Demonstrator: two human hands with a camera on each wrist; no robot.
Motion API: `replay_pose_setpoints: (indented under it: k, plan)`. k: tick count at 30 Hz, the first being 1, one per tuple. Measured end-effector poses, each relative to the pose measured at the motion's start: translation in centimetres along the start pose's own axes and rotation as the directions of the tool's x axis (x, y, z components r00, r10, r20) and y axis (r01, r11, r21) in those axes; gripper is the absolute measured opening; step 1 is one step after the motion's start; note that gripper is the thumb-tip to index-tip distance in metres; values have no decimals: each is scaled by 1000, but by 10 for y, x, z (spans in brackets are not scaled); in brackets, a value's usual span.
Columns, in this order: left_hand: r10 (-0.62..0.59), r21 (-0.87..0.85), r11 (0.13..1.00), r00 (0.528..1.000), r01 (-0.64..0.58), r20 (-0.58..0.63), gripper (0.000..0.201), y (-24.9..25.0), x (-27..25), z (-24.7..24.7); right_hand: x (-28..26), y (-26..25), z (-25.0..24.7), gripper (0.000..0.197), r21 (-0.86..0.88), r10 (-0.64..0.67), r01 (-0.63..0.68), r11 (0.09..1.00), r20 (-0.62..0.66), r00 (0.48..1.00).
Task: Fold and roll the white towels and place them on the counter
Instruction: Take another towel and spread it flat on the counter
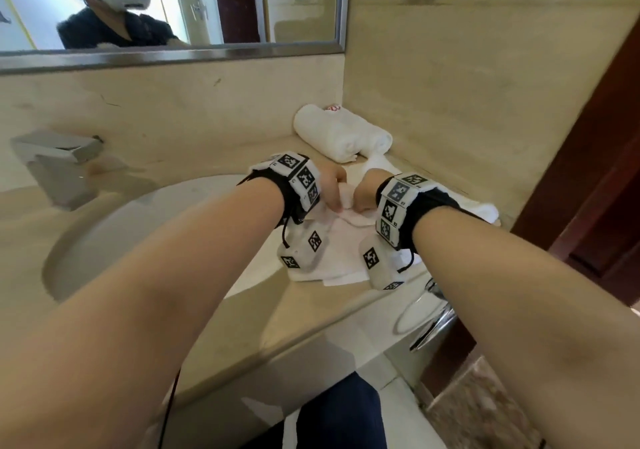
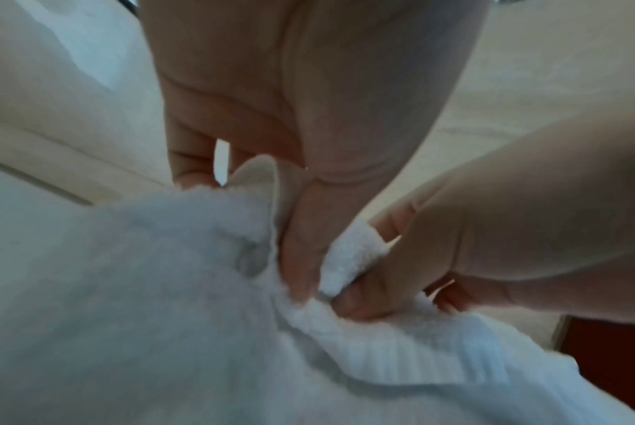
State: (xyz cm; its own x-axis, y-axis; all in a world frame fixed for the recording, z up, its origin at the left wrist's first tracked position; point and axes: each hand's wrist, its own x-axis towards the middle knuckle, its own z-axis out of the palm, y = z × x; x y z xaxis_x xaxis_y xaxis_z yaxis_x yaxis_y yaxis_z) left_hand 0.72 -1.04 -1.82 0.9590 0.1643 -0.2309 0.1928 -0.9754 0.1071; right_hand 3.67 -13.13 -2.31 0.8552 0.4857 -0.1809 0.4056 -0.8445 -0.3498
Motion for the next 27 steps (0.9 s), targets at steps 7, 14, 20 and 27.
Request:
replay_pose_setpoints:
  k: [7,14,20,27]
  plan:
    - [-83,-150,987,989,64,-125,30,-52,-67,-44,-40,-68,-21,41,-102,-77,87,991,100,992]
    - [-265,-364,911,950,192,-162,23,-121,-151,-48,-73,-140,-2,27,-44,-318,325,945,115,941]
    - [-509,-645,716,831,266,-223,24,-196,-250,-32,-108,-229,39,21,234,-482,454,860,76,873]
    - [-678,-792,599,602,120,-422,19,-247,-352,-15,-175,-307,65,28,391,-602,588,708,-101,792]
